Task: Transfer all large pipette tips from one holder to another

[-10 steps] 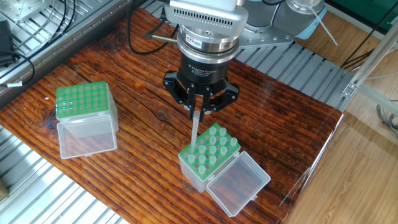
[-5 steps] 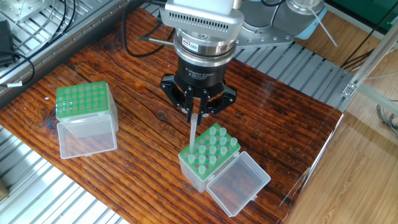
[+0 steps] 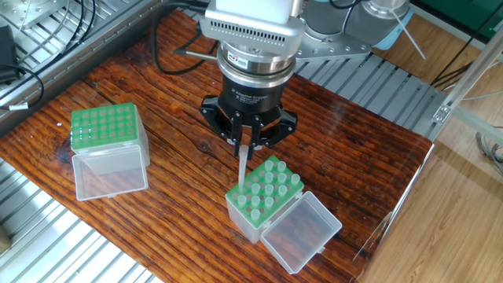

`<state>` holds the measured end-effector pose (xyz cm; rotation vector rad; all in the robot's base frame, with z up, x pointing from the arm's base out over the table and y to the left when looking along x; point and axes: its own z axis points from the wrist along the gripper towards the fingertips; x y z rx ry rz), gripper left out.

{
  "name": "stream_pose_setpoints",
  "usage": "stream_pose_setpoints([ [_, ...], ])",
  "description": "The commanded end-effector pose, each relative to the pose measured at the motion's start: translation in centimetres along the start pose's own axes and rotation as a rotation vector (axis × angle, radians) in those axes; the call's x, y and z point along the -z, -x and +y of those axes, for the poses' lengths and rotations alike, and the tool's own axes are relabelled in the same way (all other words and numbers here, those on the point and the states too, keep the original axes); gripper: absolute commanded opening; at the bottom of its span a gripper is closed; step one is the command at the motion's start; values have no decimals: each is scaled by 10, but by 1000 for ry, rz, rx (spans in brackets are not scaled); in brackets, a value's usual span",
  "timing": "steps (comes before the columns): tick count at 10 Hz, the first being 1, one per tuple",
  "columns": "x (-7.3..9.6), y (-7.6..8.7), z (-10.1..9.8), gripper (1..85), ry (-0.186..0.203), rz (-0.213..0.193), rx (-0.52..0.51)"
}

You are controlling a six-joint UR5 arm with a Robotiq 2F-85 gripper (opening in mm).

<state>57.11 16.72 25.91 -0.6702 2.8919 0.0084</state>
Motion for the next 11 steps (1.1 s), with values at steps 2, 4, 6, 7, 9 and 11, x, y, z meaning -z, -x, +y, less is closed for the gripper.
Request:
stream_pose_setpoints([
  [2, 1, 0, 4, 357, 21, 3, 3],
  [4, 2, 0, 5, 360, 24, 5, 1],
  [6, 11, -5, 6, 313, 23, 17, -24],
  [7, 18, -9, 0, 220, 0, 19, -36],
  [9, 37, -28, -16, 10, -24, 24, -62],
  [11, 52, -47, -26, 10, -16, 22, -115],
])
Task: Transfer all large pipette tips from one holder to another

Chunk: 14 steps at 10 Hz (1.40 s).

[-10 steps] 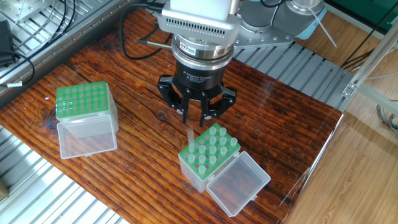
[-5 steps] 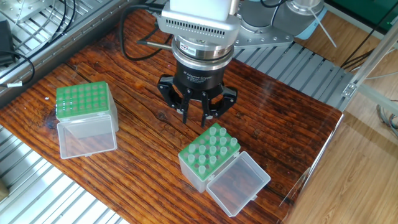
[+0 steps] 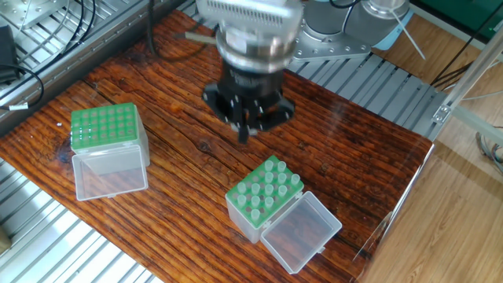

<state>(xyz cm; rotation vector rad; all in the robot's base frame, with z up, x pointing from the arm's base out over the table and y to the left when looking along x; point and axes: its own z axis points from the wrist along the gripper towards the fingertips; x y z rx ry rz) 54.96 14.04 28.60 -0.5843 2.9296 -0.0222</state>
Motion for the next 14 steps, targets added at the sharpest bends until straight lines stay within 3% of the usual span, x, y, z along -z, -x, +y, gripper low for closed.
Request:
stream_pose_setpoints([
  [1, 21, -20, -12, 10, 29, -22, -90],
  [3, 20, -30, -22, 10, 40, -33, -123],
  [4, 12, -48, -16, 10, 98, 14, -178],
  [5, -1, -56, -24, 10, 96, 34, -198],
  [7, -24, -59, -53, 10, 7, 38, -210],
  [10, -31, -58, -61, 10, -28, 35, -219],
  [14, -32, -58, -59, 10, -22, 38, -214],
])
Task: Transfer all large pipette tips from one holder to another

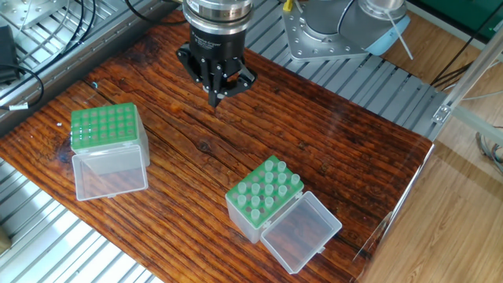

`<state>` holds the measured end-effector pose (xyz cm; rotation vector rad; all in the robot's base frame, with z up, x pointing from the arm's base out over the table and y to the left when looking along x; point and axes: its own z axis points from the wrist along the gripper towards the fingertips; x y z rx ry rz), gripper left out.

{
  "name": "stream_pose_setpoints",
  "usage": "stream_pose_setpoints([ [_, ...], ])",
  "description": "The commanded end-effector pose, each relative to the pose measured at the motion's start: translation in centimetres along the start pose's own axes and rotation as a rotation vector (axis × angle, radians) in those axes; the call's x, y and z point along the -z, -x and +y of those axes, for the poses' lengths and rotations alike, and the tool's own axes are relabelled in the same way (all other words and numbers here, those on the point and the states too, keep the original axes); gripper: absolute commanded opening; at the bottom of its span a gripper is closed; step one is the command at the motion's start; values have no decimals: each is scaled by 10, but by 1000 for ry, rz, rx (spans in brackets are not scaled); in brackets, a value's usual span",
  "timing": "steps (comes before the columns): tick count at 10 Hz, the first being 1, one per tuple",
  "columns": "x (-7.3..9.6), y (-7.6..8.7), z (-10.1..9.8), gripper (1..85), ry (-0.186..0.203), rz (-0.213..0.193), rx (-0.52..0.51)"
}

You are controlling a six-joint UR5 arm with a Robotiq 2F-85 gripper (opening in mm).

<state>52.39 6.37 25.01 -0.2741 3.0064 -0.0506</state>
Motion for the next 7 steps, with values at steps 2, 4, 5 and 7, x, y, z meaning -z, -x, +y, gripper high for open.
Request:
stream_pose_setpoints([
  [2, -2, 0, 1, 10, 10, 1, -11],
  [4, -2, -3, -1, 10, 3, 10, -16],
  [5, -3, -3, 0, 10, 3, 10, -15],
  [7, -4, -3, -2, 10, -9, 7, -7],
])
